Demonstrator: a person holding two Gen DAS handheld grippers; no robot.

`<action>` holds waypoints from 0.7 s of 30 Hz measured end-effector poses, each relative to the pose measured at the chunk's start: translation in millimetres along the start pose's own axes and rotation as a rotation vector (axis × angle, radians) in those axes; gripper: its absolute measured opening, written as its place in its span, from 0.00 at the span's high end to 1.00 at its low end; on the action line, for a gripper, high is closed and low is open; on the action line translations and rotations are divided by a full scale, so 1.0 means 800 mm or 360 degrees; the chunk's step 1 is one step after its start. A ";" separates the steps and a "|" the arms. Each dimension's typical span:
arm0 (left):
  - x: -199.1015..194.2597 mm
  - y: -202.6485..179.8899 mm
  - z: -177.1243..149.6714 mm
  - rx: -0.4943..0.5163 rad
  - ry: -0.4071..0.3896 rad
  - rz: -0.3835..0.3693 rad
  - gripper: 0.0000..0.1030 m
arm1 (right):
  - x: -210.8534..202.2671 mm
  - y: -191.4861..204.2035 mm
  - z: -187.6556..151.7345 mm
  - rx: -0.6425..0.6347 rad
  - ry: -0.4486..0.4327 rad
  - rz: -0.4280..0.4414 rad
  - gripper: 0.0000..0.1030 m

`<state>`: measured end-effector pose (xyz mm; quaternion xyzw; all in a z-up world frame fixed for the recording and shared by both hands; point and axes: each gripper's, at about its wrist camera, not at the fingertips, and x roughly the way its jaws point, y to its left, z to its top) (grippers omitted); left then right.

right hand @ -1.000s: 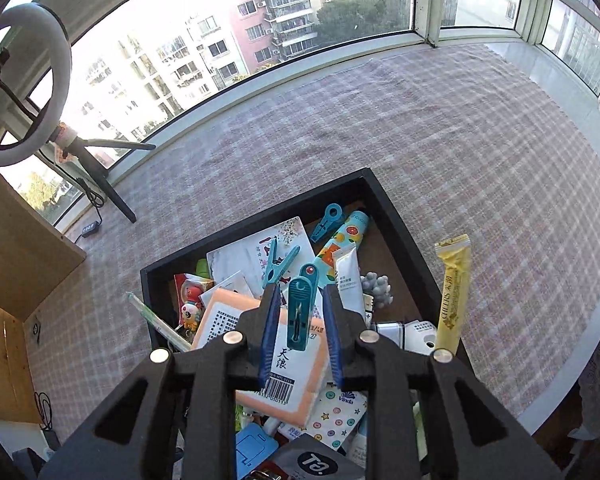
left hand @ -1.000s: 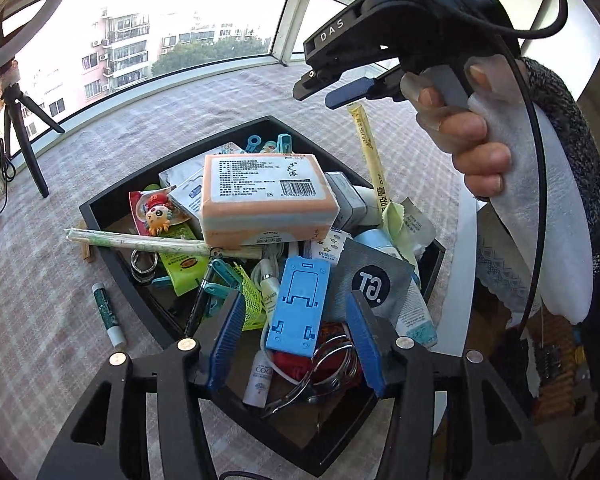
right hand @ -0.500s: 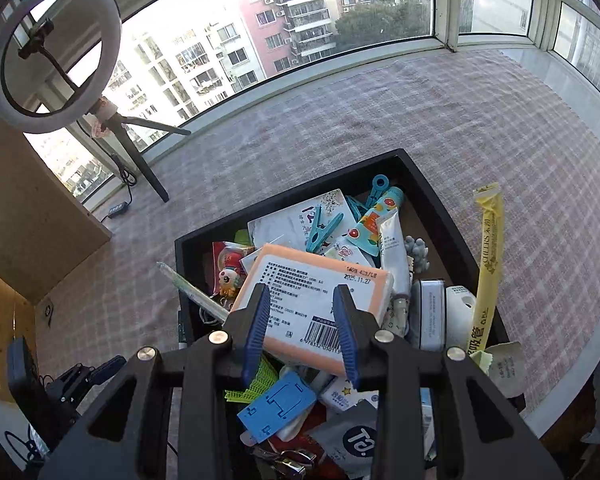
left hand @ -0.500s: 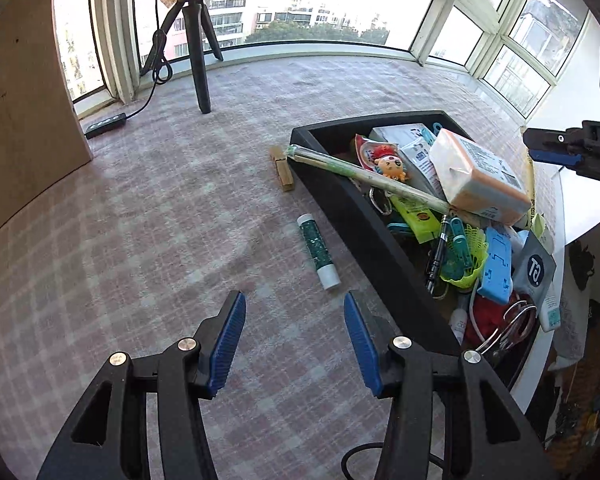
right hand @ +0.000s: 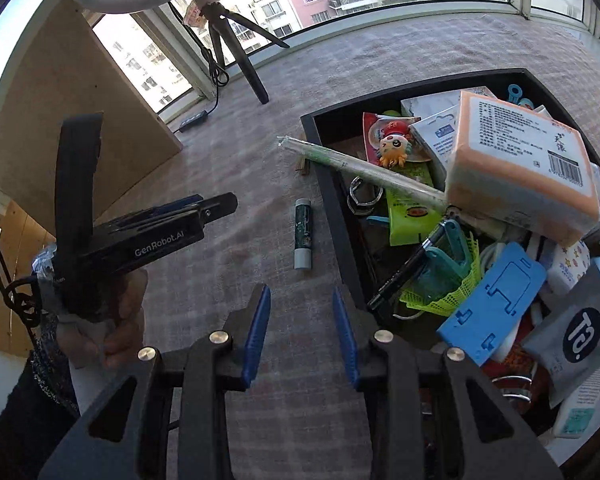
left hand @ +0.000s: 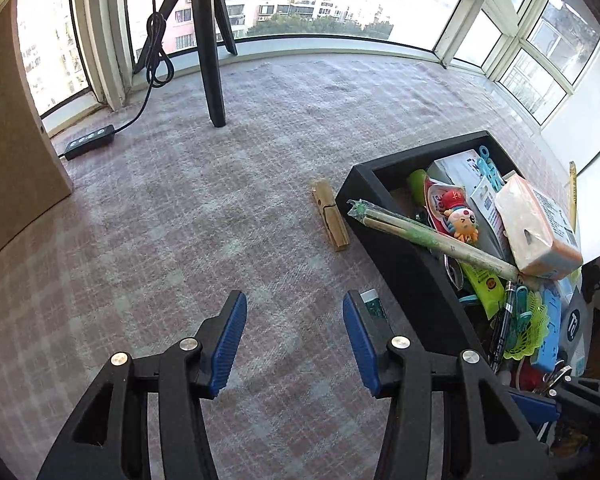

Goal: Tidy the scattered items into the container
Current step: 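Move the left tool to the wooden clothespin while the right approaches the green glue stick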

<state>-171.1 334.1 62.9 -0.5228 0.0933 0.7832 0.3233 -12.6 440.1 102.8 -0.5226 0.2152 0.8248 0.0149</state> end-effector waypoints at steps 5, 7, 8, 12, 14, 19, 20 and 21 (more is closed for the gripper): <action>0.035 -0.017 0.018 0.0121 0.0032 -0.0025 0.54 | 0.042 0.012 -0.012 -0.0008 -0.0020 -0.0154 0.70; 0.046 -0.019 0.023 0.0139 0.0037 -0.0028 0.55 | 0.052 0.009 -0.012 0.0028 -0.0007 -0.0130 0.70; 0.050 -0.019 0.025 0.0145 0.0036 -0.0032 0.55 | 0.055 0.009 -0.012 0.0026 -0.0012 -0.0148 0.70; 0.064 -0.020 0.033 0.0143 0.0020 -0.0009 0.55 | 0.065 0.010 -0.009 -0.0001 -0.0023 -0.0200 0.70; 0.069 -0.021 0.036 0.0138 0.0010 -0.0001 0.55 | 0.070 0.012 -0.008 -0.0022 -0.0035 -0.0248 0.70; 0.075 -0.021 0.042 0.0143 -0.0013 0.0043 0.57 | 0.079 0.015 -0.006 -0.0061 -0.0072 -0.0302 0.70; 0.076 -0.020 0.044 0.0143 -0.0014 0.0051 0.59 | 0.080 0.015 -0.004 -0.0063 -0.0076 -0.0310 0.71; 0.076 -0.019 0.045 0.0144 -0.0018 0.0068 0.65 | 0.082 0.015 -0.003 -0.0068 -0.0087 -0.0325 0.71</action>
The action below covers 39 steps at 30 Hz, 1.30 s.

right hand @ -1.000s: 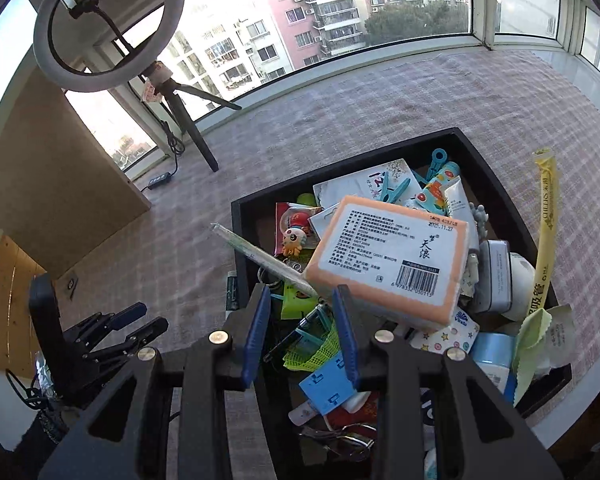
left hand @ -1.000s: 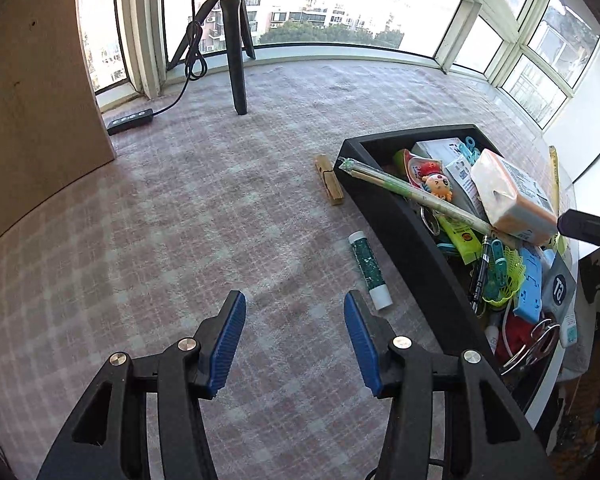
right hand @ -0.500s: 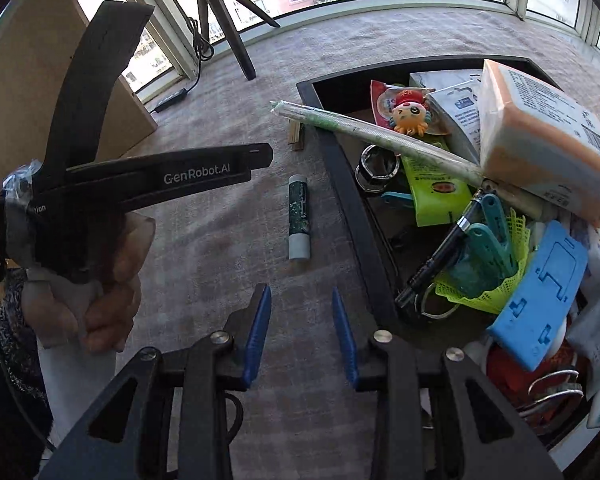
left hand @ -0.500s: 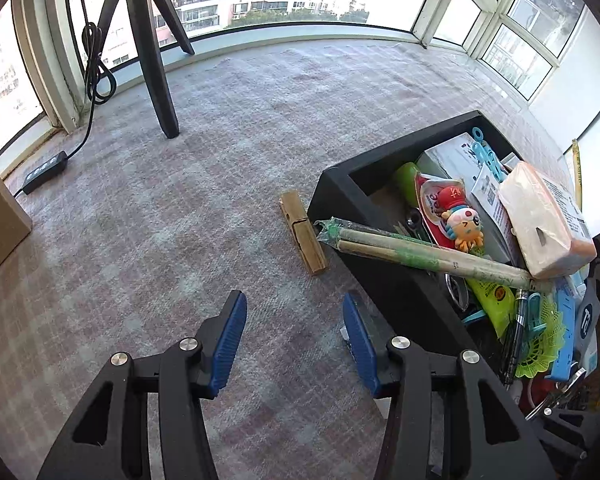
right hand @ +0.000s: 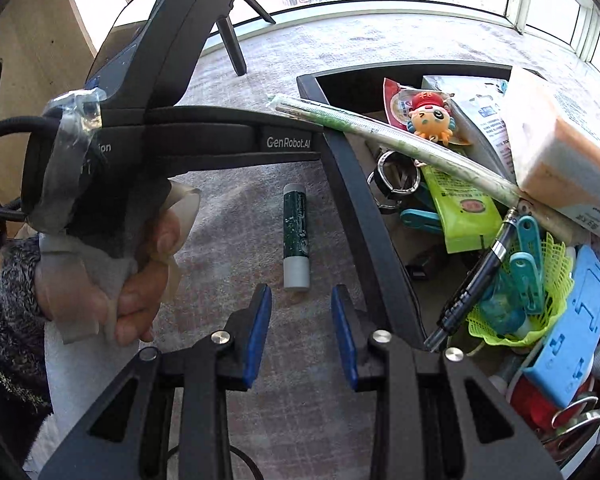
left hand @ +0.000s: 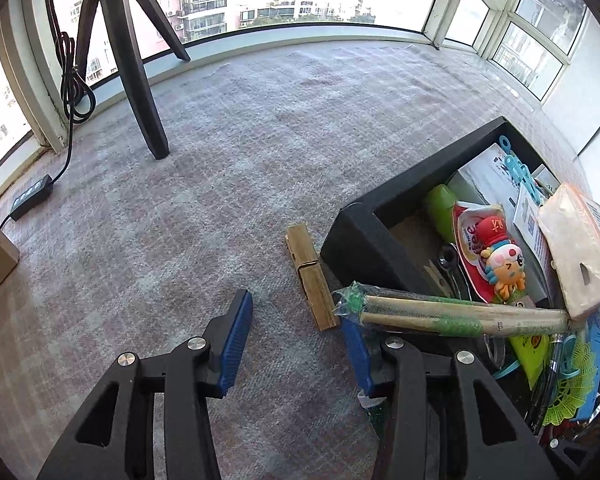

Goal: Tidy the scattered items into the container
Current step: 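Move the left tool to the wooden clothespin while the right approaches the green glue stick, then close the left tool on the wooden clothespin while the right grasps the glue stick, then carry the clothespin and glue stick into the tray and open both tools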

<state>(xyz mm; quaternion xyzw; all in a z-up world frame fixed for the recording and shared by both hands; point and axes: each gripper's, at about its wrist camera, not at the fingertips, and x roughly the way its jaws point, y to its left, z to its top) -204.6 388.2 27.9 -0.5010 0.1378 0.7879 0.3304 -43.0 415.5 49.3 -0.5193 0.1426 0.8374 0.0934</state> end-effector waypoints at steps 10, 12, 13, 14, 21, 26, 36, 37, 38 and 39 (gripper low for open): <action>0.006 0.019 0.011 -0.0033 -0.0037 0.0159 0.90 | 0.015 0.004 0.016 -0.0049 -0.0062 -0.0063 0.71; 0.006 0.023 0.012 -0.0019 -0.0042 0.0172 0.90 | 0.020 0.009 0.018 -0.0080 -0.0061 -0.0080 0.71; 0.007 0.025 0.013 -0.0023 -0.0044 0.0185 0.90 | 0.022 0.013 0.017 -0.0098 -0.0060 -0.0091 0.74; 0.006 0.029 0.012 -0.0034 -0.0044 0.0188 0.90 | 0.024 0.019 0.016 -0.0119 -0.0058 -0.0113 0.77; -0.003 0.071 0.002 -0.0162 -0.0019 0.0187 0.90 | 0.022 0.013 0.007 -0.0124 -0.0038 -0.0094 0.86; -0.040 0.093 -0.021 -0.0209 -0.0043 0.0174 0.90 | -0.004 -0.003 -0.007 -0.0032 -0.0048 0.0011 0.86; -0.115 0.046 -0.043 -0.0187 -0.0125 0.0004 0.90 | -0.104 -0.032 0.007 0.0105 -0.0245 0.0117 0.86; -0.122 0.033 -0.044 -0.0167 -0.0131 -0.0025 0.90 | -0.112 -0.043 0.009 0.0131 -0.0265 0.0112 0.86; -0.130 0.020 -0.045 -0.0152 -0.0141 -0.0051 0.90 | -0.120 -0.054 0.010 0.0157 -0.0285 0.0099 0.86; -0.136 0.006 -0.045 -0.0137 -0.0148 -0.0083 0.90 | -0.125 -0.065 0.012 0.0183 -0.0302 0.0081 0.86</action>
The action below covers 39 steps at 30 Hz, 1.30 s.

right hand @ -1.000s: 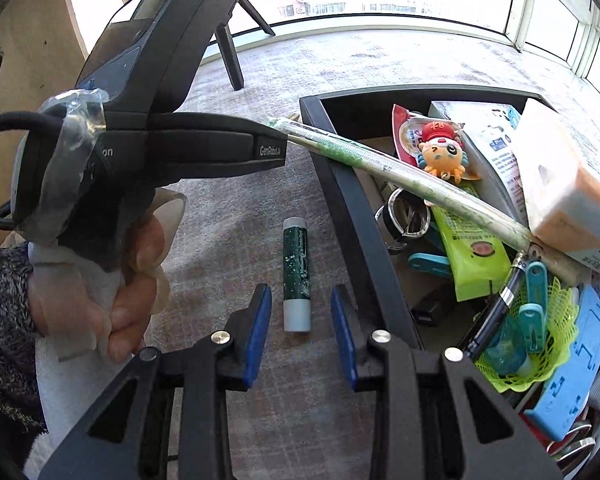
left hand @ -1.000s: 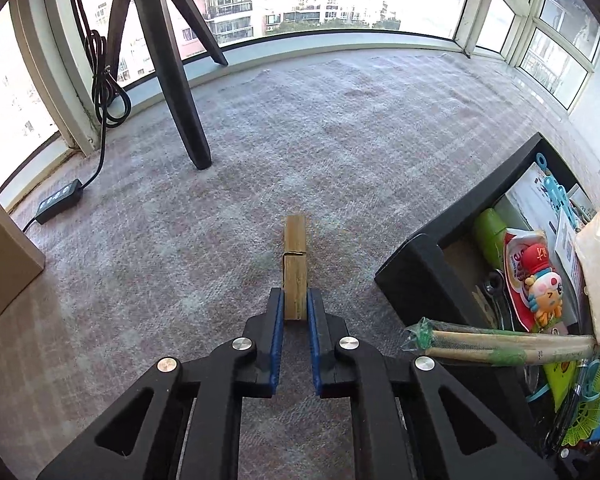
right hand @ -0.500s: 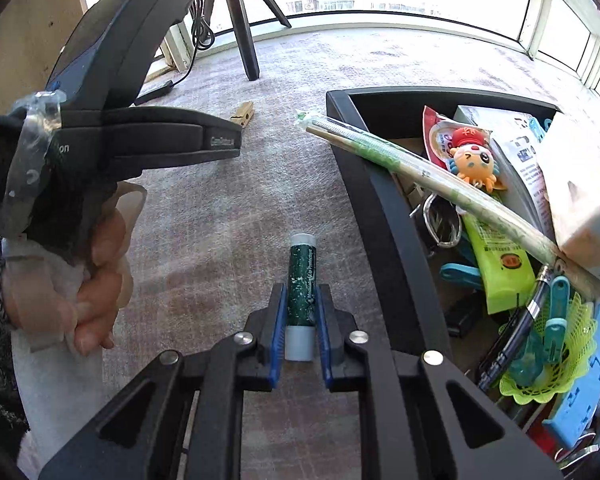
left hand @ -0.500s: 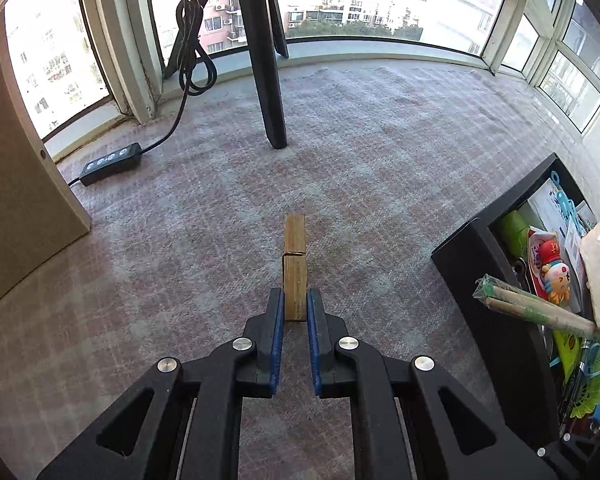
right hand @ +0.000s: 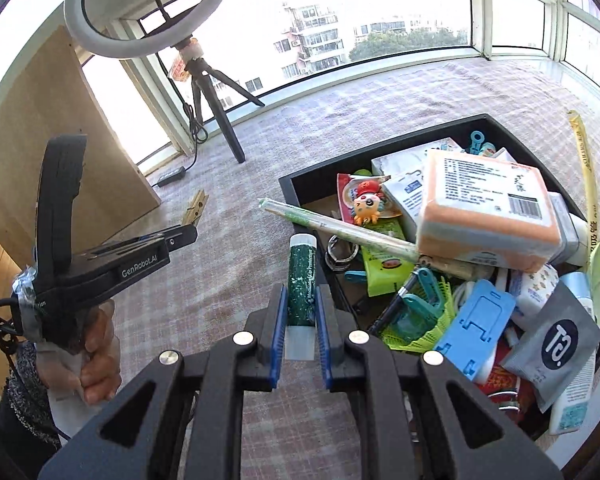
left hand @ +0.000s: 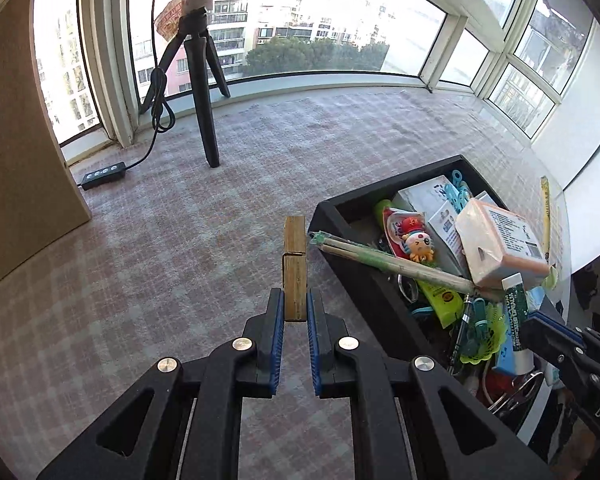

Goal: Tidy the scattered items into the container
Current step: 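Carry the clothespin and glue stick into the tray and open both tools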

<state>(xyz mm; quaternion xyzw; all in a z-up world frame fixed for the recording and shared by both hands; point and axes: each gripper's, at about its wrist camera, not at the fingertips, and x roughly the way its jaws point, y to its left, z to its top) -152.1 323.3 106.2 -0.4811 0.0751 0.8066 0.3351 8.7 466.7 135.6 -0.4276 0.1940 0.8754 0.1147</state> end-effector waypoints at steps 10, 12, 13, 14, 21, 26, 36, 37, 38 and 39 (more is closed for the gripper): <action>-0.009 -0.133 -0.032 0.0065 0.0078 -0.0303 0.90 | -0.057 -0.143 0.031 0.0231 -0.0125 -0.0326 0.86; -0.006 -0.151 -0.038 0.0083 0.0099 -0.0308 0.90 | -0.063 -0.163 0.035 0.0264 -0.0132 -0.0348 0.86; -0.004 -0.160 -0.040 0.0094 0.0110 -0.0317 0.90 | -0.064 -0.170 0.038 0.0272 -0.0136 -0.0356 0.86; -0.004 -0.168 -0.041 0.0104 0.0116 -0.0324 0.90 | -0.066 -0.176 0.040 0.0274 -0.0144 -0.0365 0.86; -0.014 -0.222 -0.027 0.0236 0.0062 -0.0474 0.73 | -0.068 -0.192 0.060 0.0245 -0.0176 -0.0399 0.86; -0.017 -0.227 -0.030 0.0292 0.0034 -0.0407 0.54 | -0.064 -0.196 0.066 0.0227 -0.0140 -0.0322 0.70; -0.032 -0.142 -0.044 0.0165 0.0053 -0.0184 0.55 | -0.085 -0.195 0.049 0.0247 -0.0160 -0.0346 0.69; -0.035 -0.129 -0.046 0.0140 0.0050 -0.0147 0.55 | -0.087 -0.191 0.046 0.0242 -0.0157 -0.0332 0.69; -0.037 -0.116 -0.048 0.0117 0.0044 -0.0119 0.55 | -0.088 -0.186 0.042 0.0236 -0.0152 -0.0318 0.69; -0.042 -0.101 -0.050 0.0084 0.0041 -0.0087 0.55 | -0.088 -0.181 0.039 0.0227 -0.0147 -0.0305 0.68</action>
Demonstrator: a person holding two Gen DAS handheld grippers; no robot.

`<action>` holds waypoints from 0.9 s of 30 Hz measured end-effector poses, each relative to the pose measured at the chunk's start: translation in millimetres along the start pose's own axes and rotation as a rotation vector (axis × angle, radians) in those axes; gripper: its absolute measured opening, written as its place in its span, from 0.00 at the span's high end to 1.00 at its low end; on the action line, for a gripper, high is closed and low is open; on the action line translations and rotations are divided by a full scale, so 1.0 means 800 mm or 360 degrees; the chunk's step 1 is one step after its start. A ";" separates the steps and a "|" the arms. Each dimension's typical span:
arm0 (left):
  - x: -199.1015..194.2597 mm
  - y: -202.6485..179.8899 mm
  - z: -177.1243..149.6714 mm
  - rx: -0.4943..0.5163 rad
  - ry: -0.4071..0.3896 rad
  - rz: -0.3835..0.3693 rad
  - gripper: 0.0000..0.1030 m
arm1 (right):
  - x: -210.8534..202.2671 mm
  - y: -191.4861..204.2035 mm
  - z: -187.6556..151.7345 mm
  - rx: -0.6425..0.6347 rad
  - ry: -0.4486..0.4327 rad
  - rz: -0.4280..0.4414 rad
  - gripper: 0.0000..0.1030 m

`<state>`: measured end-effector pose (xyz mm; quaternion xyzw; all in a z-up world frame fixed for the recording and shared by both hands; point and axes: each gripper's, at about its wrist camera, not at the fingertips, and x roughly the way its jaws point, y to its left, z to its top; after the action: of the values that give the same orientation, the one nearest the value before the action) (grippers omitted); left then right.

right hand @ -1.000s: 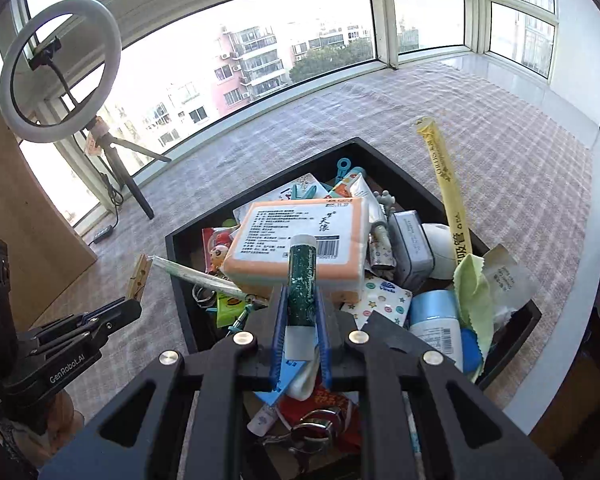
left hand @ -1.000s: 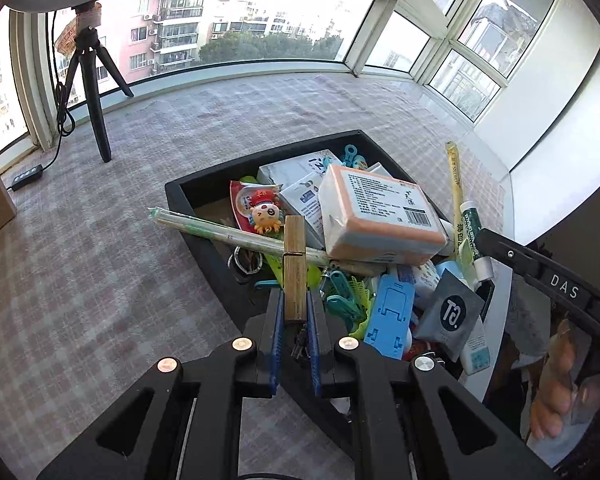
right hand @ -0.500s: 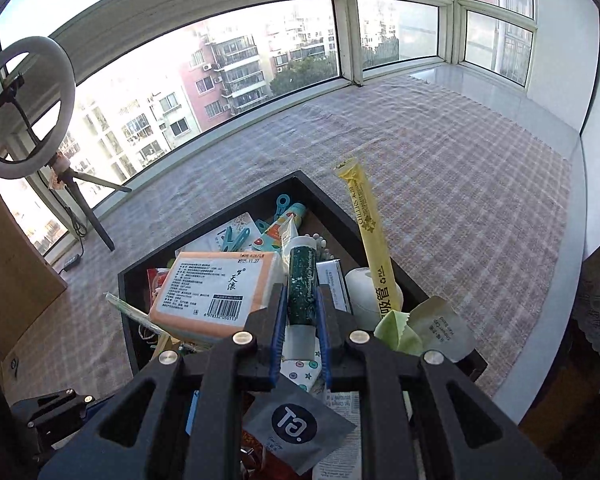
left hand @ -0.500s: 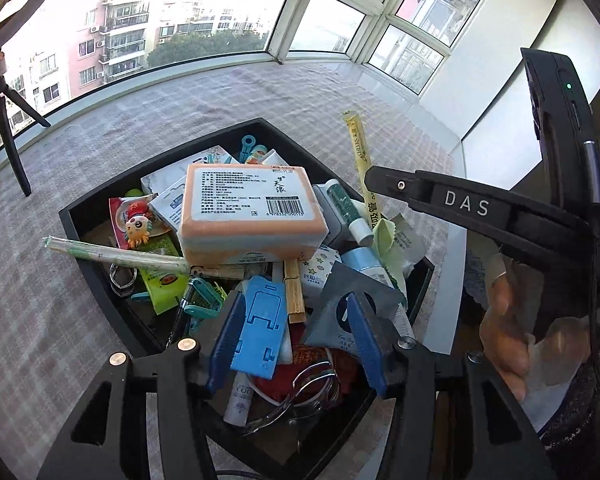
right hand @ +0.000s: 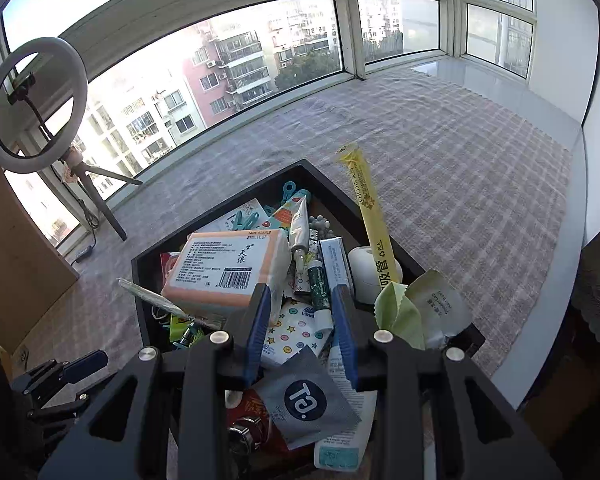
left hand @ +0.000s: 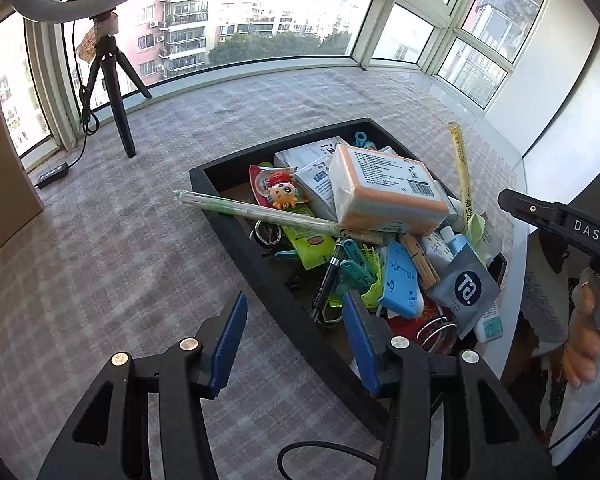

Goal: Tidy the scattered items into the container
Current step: 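Carry the clothespin and glue stick into the tray and open both tools, then move the left tool to the last grey sachet by the wooden wall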

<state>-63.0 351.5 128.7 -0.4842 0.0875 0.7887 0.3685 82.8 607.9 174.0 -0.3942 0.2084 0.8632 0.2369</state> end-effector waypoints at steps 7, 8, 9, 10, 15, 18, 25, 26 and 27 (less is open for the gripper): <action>-0.039 0.131 -0.032 -0.0330 -0.0024 0.0212 0.54 | 0.008 0.045 -0.030 -0.0091 0.0091 0.0062 0.65; -0.045 0.154 -0.038 -0.0378 -0.0028 0.0258 0.54 | 0.010 0.053 -0.033 -0.0102 0.0109 0.0084 0.65; -0.052 0.177 -0.045 -0.0431 -0.0031 0.0310 0.53 | 0.012 0.062 -0.036 -0.0121 0.0127 0.0100 0.65; -0.058 0.202 -0.051 -0.0495 -0.0031 0.0364 0.53 | 0.014 0.071 -0.040 -0.0145 0.0142 0.0111 0.65; -0.096 0.339 -0.096 -0.0913 -0.0034 0.0607 0.52 | 0.016 0.111 -0.053 -0.0197 0.0196 0.0151 0.60; -0.117 0.420 -0.128 -0.1206 -0.0040 0.0702 0.52 | 0.018 0.129 -0.061 -0.0225 0.0228 0.0162 0.60; -0.154 0.551 -0.180 -0.1598 -0.0075 0.0912 0.52 | 0.024 0.162 -0.077 -0.0292 0.0280 0.0148 0.60; -0.156 0.565 -0.185 -0.1646 -0.0078 0.0924 0.52 | 0.026 0.166 -0.079 -0.0302 0.0290 0.0150 0.59; -0.159 0.578 -0.189 -0.1689 -0.0082 0.0946 0.53 | 0.028 0.170 -0.082 -0.0311 0.0302 0.0151 0.59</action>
<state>-231.8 -116.2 55.1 -0.5373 -0.1951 0.8053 -0.1573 30.4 468.9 140.8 -0.4849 0.1632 0.8485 0.1353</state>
